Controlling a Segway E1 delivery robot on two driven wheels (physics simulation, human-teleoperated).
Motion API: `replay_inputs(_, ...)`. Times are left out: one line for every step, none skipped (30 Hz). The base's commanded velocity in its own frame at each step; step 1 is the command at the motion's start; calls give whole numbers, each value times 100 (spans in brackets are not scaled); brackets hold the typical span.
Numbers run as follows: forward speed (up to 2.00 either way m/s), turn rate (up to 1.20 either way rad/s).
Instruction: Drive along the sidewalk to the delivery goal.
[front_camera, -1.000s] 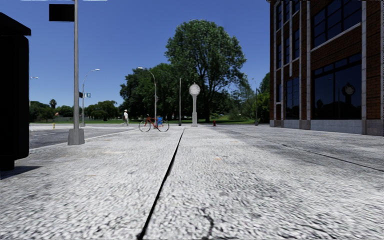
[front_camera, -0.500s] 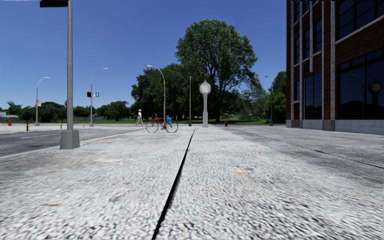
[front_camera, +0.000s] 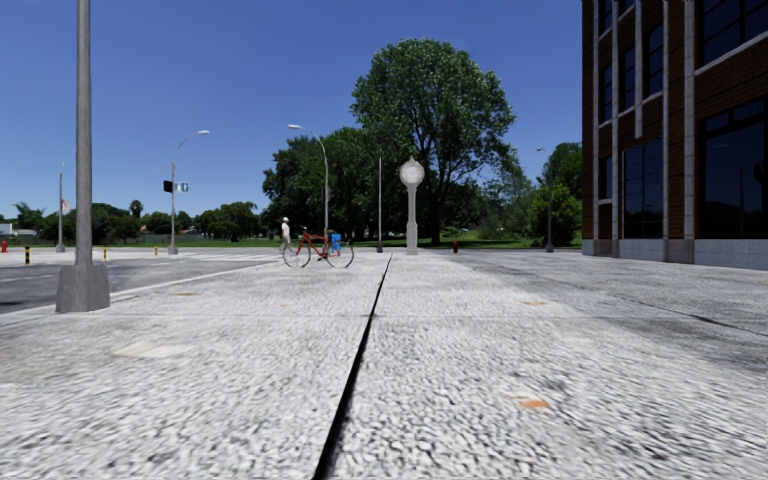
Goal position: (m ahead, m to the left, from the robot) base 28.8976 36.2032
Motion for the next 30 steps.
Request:
replay_inputs(200,0)
replay_inputs(200,0)
replay_inputs(200,0)
replay_inputs(200,0)
replay_inputs(200,0)
replay_inputs(200,0)
replay_inputs(200,0)
replay_inputs(200,0)
replay_inputs(200,0)
replay_inputs(200,0)
replay_inputs(200,0)
replay_inputs(200,0)
replay_inputs(200,0)
replay_inputs(200,0)
replay_inputs(200,0)
replay_inputs(200,0)
replay_inputs(200,0)
replay_inputs(200,0)
replay_inputs(200,0)
replay_inputs(200,0)
replay_inputs(200,0)
replay_inputs(200,0)
replay_inputs(200,0)
replay_inputs(200,0)
replay_inputs(200,0)
replay_inputs(200,0)
replay_inputs(200,0)
replay_inputs(200,0)
replay_inputs(200,0)
replay_inputs(200,0)
